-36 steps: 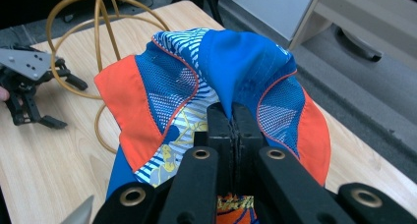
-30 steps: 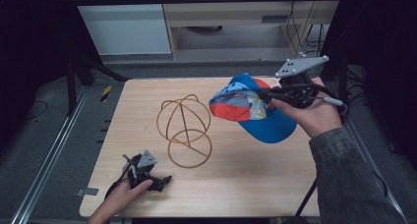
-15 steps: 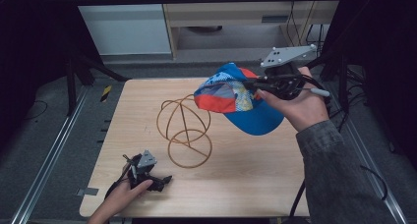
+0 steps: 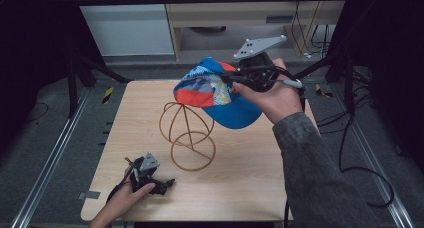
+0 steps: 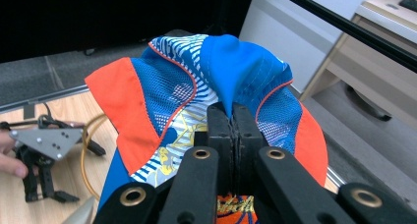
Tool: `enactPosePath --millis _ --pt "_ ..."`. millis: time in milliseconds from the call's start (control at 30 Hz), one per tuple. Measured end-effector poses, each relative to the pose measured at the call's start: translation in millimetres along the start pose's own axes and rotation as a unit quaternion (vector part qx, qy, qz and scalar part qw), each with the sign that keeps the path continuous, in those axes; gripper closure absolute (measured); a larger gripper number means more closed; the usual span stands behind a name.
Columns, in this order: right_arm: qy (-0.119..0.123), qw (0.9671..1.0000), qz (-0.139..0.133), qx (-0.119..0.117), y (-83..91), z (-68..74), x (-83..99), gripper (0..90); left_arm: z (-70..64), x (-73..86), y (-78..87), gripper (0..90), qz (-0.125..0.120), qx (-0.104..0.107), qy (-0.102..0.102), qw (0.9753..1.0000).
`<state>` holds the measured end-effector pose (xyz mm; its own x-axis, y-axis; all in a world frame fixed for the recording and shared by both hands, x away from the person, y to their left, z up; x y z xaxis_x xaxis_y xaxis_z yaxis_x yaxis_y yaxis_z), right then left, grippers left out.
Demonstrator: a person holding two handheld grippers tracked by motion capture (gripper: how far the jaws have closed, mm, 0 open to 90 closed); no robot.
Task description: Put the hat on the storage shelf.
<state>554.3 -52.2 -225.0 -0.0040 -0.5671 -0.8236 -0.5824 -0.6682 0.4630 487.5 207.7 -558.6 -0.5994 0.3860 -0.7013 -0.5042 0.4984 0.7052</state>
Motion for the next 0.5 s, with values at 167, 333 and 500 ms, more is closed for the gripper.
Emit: enactPosePath --millis 167,333,500 --pt "0.005 0.9999 0.001 -0.01 -17.1 5.7 -7.5 89.2 0.0 0.0 0.0 0.0 0.0 0.001 0.0 1.0" --pt "0.005 0.9998 0.003 -0.019 -32.6 10.8 -10.4 89.2 0.0 0.0 0.0 0.0 0.0 0.001 0.0 1.0" --pt "0.009 0.9995 0.007 -0.028 -43.9 15.5 -13.0 89.2 0.0 0.0 0.0 0.0 0.0 0.001 0.0 1.0"
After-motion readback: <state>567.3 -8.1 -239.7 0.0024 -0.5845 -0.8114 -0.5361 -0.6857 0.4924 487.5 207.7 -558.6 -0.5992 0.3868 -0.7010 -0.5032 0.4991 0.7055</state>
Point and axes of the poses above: each handheld gripper's, and its own axes: y roughly backward along the jaws, x roughly out of its underside, z roughly to its left, the point moved 7 cm from there along -y, roughly forward along the jaws, and after that the axes turned 10 degrees about y, right-handed, at the moved point
